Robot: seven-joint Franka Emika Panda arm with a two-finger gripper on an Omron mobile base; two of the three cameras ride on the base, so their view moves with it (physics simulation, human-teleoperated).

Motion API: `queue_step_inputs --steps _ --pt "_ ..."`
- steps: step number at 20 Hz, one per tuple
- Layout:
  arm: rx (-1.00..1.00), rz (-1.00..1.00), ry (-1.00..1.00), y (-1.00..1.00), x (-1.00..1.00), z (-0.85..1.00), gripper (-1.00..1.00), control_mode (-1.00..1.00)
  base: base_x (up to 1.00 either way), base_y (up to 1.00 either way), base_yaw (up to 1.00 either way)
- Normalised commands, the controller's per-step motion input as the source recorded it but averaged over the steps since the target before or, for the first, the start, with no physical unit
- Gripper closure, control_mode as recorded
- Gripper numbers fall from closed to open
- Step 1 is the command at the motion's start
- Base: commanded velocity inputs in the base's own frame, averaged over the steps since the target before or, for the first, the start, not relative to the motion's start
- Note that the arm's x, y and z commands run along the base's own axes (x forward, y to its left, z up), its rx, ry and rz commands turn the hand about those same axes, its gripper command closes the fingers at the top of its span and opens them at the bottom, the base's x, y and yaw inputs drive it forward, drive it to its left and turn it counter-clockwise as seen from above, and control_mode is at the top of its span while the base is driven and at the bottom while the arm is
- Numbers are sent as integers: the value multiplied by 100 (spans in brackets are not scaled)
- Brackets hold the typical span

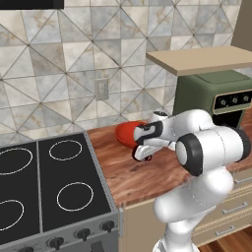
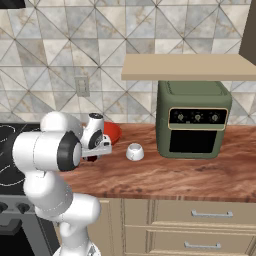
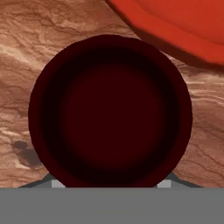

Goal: Clear the mugs and bowl far away from the sink.

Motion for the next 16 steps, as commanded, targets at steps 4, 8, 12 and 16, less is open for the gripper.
queue_step_inputs --steps 4,8,12,16 --pt "-2 0 1 16 35 -35 100 -100 0 0 0" --pt "-1 0 2 15 35 -35 100 -100 0 0 0" --pt "-1 0 2 18 19 -35 100 -100 0 0 0" --pt "0 0 0 1 -1 0 -100 -100 0 0 0"
